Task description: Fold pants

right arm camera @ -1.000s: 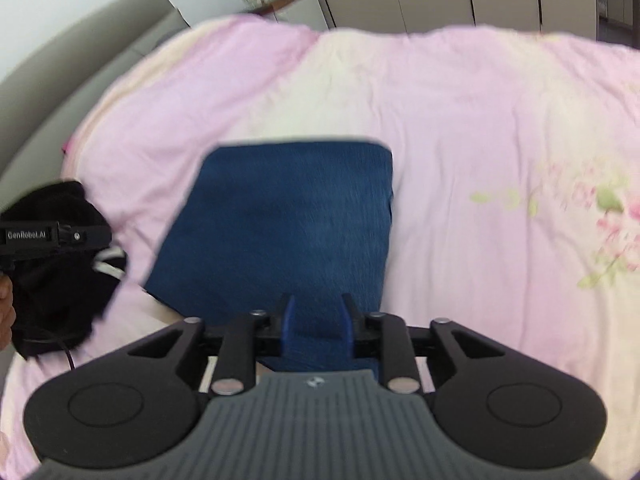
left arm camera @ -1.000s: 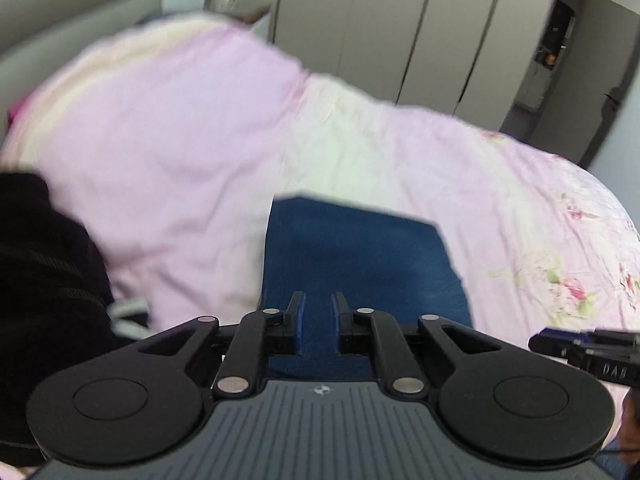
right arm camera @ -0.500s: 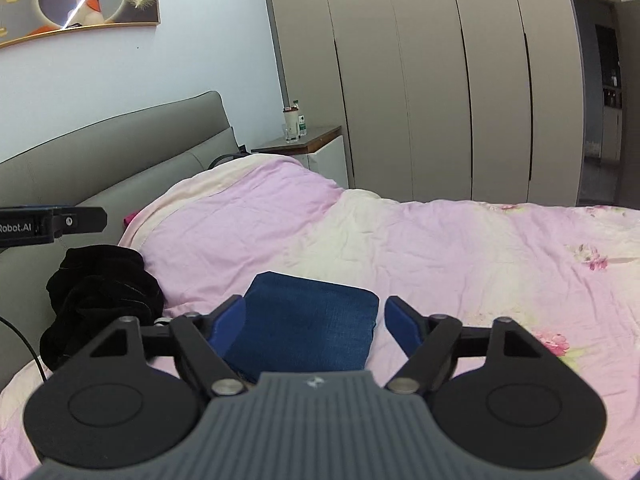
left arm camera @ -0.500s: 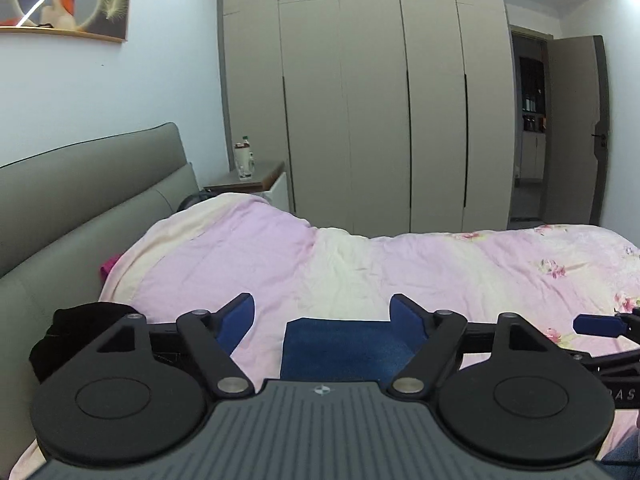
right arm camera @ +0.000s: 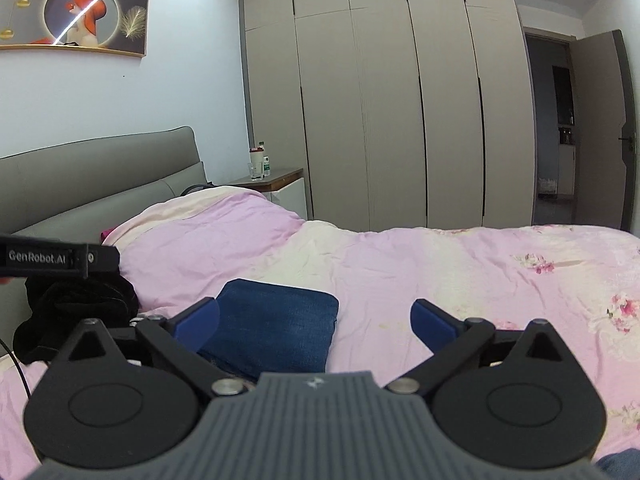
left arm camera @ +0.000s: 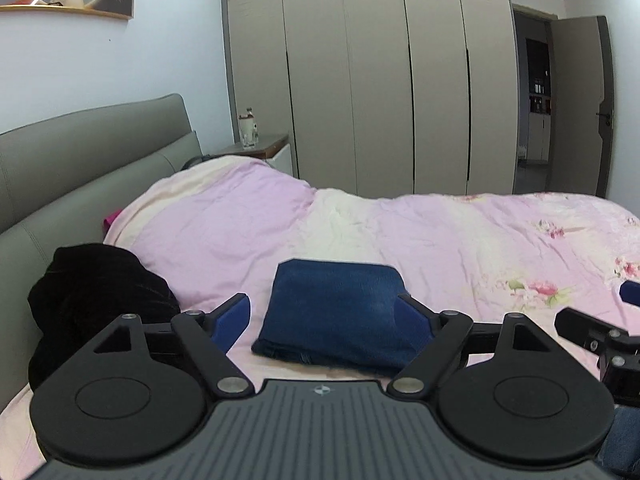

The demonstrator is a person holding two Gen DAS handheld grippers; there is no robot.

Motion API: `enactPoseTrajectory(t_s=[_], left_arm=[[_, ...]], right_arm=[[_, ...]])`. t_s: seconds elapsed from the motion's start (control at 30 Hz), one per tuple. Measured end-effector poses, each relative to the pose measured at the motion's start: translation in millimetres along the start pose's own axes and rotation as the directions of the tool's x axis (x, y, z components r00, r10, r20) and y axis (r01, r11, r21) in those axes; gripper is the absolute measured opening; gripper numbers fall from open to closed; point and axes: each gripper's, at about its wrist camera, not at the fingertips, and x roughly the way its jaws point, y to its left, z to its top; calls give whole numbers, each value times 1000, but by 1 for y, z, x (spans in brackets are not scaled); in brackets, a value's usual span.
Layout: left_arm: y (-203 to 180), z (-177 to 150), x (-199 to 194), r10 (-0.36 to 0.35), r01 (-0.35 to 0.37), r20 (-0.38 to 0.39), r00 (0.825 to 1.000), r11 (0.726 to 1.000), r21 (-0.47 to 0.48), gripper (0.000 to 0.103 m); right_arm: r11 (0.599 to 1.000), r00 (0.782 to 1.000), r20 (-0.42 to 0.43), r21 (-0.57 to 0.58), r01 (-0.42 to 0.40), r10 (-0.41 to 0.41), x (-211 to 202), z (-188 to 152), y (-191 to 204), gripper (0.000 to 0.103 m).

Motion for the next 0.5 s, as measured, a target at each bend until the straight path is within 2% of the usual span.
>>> enactPoseTrajectory(t_s=[0.2,0.5], left_arm=[[-4,-22,17,-10,10,-86,996,1000,-7,95],[-2,-28,25,-17,14,-114,993,1000,-26,95]], right_arm=[[999,997,-58,-2,42,-42,15,-19,0,98],[999,995,-87,-1,47,-47,29,-23,6,98]])
